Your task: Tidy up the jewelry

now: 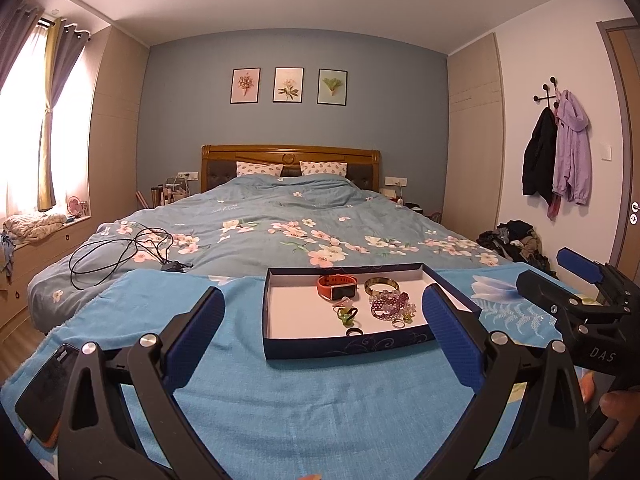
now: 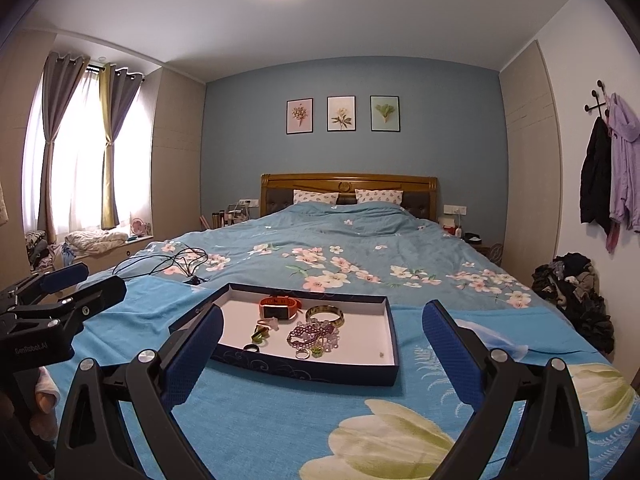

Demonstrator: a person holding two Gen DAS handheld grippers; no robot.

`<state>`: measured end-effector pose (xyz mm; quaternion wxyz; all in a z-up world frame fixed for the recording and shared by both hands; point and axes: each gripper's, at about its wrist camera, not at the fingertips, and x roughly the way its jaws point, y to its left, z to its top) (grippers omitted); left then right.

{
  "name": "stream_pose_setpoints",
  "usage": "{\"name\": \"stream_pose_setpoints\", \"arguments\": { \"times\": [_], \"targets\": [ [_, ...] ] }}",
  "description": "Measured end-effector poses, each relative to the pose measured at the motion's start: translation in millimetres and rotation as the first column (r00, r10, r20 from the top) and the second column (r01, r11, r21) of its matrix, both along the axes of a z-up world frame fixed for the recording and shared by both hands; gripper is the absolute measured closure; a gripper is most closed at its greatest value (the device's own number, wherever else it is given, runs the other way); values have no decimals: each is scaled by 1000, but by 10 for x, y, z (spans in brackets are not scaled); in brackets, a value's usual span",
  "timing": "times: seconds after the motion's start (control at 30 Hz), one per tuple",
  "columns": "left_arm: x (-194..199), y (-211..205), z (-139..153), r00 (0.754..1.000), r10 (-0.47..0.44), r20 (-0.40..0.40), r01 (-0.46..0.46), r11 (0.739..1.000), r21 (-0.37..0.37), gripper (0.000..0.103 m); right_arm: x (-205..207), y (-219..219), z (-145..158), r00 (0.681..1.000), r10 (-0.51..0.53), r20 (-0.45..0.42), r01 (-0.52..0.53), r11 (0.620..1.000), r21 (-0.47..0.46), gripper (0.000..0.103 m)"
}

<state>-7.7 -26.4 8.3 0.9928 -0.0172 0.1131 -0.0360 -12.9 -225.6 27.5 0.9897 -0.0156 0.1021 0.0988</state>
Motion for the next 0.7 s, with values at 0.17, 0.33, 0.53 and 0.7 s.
{"name": "stream_pose_setpoints", "arguments": {
  "times": [0.17,0.33,0.53,0.7],
  "targets": [
    [6,-9,3,1000,-1,6,1,1000,2,6,-44,-20,13,1000,-9,11,9,1000,6,7],
    [-2,-14,10,1000,0,7,0,1000,-1,6,-54,-27,25,1000,-12,17,12,1000,10,7],
    [-4,-22,7,1000,3,10,-3,1000,-5,6,-59,-55,26,1000,-13,22,13,1000,19,7],
    [-16,-51,15,1000,2,15,-2,1000,-1,6,-57,-58,26,1000,-13,22,13,1000,19,7]
  ]
}}
